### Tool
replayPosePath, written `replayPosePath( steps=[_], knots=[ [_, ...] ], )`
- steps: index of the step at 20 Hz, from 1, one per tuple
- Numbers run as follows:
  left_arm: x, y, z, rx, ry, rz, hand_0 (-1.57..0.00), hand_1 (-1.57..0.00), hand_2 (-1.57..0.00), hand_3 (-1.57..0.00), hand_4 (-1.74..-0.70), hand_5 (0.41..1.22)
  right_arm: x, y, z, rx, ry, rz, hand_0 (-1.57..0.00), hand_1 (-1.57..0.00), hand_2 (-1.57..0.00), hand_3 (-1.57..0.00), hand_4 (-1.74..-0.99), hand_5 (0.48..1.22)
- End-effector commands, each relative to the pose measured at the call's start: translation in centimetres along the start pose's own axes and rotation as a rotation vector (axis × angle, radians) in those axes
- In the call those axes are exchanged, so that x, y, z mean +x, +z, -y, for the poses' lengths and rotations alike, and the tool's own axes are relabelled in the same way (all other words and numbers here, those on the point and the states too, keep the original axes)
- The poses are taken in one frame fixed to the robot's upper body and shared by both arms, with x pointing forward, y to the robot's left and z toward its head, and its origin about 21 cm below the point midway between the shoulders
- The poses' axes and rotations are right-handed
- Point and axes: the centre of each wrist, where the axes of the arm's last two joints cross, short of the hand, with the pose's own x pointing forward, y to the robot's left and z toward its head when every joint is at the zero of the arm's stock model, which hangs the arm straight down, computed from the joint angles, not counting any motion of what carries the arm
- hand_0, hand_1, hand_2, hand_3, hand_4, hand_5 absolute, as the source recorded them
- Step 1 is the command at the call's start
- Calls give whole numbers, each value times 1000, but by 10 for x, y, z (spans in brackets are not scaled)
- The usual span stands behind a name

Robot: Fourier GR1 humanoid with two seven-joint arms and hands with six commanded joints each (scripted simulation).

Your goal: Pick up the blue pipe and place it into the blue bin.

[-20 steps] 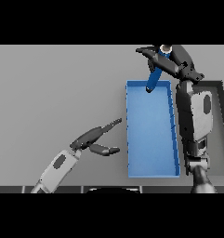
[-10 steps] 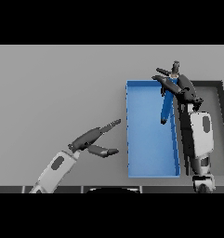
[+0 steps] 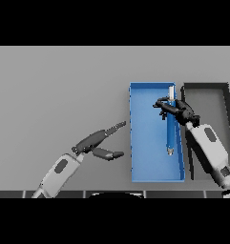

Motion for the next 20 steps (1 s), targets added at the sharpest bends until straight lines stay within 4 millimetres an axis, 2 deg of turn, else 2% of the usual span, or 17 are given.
replayPosePath(
  steps=[1, 3, 5, 7, 8, 11, 14, 20],
  knots=[
    [-2, 2, 0, 2, -1, -4, 1, 1, 1, 1, -829, 476, -1, -1, 0, 16, -19, -37, -937, -884, -853, -516, -1404, 1159],
    [-3, 1, 3, -1, 2, -6, 1, 1, 1, 1, -828, 476, 0, 2, -5, 29, -26, -89, -599, -566, -545, -330, -1302, 1182],
    [-1, 3, 3, -1, 0, 4, 1, 1, 1, 1, -827, 477, 1, 6, -13, 72, 95, -81, -383, -362, -349, -211, -1234, 1091],
    [-3, 3, 7, -3, 4, -1, 1, 1, 1, 1, -829, 477, 2, 10, -13, 65, 232, -65, -246, -231, -223, -135, -1204, 1002],
    [-3, 4, 1, 4, 2, -3, 1, 1, 1, 1, -830, 475, 1, 10, -13, 66, 259, -66, -196, -185, -178, -107, -1199, 967],
    [-7, 4, 8, -6, 4, 2, 1, 1, 1, 1, -831, 471, 3, 9, -15, 71, 311, -73, -123, -94, -91, -55, -1189, 880],
    [-5, 7, 2, 4, 4, 0, 1, 1, 1, 1, -829, 471, -1, 9, -14, 56, 300, -70, -63, -48, -46, -27, -1188, 818],
    [-4, 3, 5, 4, -5, -12, 1, 1, 1, 1, -826, 472, -1, 12, -18, 53, 327, -55, -20, -15, -14, -8, -1186, 772]
  ],
)
